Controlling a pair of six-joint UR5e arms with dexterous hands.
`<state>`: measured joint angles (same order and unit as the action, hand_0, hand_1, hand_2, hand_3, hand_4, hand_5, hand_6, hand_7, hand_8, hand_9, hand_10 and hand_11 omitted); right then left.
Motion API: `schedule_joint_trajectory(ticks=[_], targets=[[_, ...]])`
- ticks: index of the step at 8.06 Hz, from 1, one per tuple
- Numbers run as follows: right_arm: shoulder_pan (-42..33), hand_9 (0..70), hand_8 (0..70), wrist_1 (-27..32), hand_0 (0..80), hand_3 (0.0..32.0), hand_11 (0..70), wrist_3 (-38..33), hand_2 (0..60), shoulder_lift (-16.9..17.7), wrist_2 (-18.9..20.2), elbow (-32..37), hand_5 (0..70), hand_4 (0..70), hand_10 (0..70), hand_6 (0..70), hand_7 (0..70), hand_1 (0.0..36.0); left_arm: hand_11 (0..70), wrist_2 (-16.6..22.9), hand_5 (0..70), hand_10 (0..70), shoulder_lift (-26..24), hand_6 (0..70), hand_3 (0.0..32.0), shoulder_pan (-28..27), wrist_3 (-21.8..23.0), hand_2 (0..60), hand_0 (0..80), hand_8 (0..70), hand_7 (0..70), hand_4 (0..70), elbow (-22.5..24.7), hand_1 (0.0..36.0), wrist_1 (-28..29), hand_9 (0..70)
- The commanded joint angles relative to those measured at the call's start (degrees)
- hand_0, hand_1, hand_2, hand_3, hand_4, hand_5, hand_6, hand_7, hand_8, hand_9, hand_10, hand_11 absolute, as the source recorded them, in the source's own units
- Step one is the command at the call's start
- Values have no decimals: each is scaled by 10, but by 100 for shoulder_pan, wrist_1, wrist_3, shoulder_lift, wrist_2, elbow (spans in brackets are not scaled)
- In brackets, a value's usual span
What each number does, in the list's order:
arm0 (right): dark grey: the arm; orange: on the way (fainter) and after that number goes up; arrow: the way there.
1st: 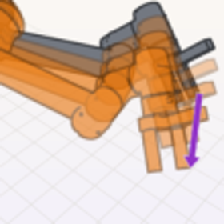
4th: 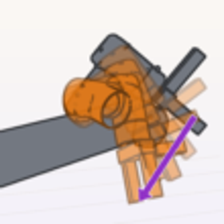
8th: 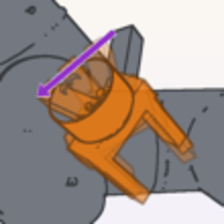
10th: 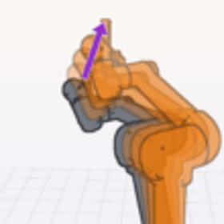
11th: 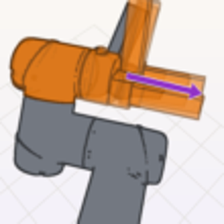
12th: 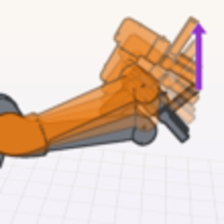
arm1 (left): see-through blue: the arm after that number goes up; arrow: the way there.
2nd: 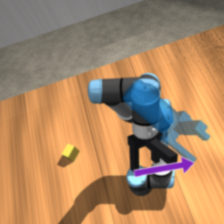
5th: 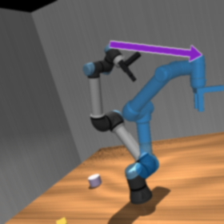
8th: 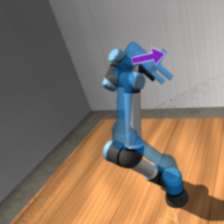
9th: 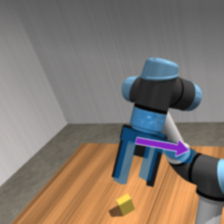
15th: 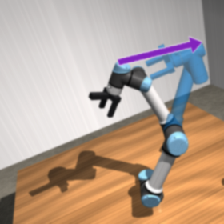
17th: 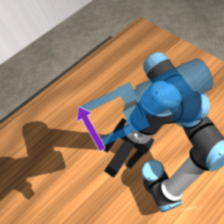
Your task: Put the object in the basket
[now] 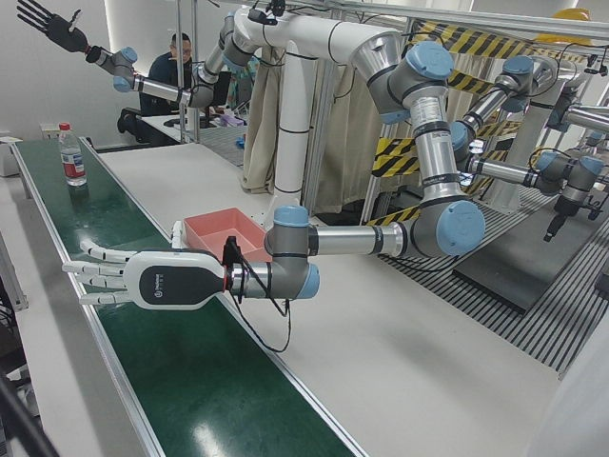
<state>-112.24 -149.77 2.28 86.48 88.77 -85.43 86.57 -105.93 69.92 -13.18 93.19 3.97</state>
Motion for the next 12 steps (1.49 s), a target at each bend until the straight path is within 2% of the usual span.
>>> schedule_joint_trajectory(ticks=[1, 3, 5, 8, 12], targets=[[0, 0, 0, 0, 0, 0, 0, 0, 0, 0, 0, 0, 0, 0, 0, 0, 0, 0, 69, 0, 247, 37, 3, 66, 68, 4, 0, 0, 580, 129, 43, 70, 6, 91, -1, 130], [0, 0, 0, 0, 0, 0, 0, 0, 0, 0, 0, 0, 0, 0, 0, 0, 0, 0, 68, 0, 248, 36, -6, 67, 70, 12, 0, 0, 581, 132, 41, 70, 6, 92, -1, 134], [0, 0, 0, 0, 0, 0, 0, 0, 0, 0, 0, 0, 0, 0, 0, 0, 0, 0, 60, 0, 241, 30, -6, 52, 80, 13, 0, 0, 579, 108, 33, 34, 6, 88, -1, 119], [0, 0, 0, 0, 0, 0, 0, 0, 0, 0, 0, 0, 0, 0, 0, 0, 0, 0, 59, 0, 238, 30, -6, 52, 78, -5, 0, 0, 571, 108, 33, 40, 6, 76, -1, 119], [0, 0, 0, 0, 0, 0, 0, 0, 0, 0, 0, 0, 0, 0, 0, 0, 0, 0, 53, 0, 242, 26, 3, 54, 78, -66, 0, 0, 578, 109, 32, 43, -21, 82, -27, 121]])
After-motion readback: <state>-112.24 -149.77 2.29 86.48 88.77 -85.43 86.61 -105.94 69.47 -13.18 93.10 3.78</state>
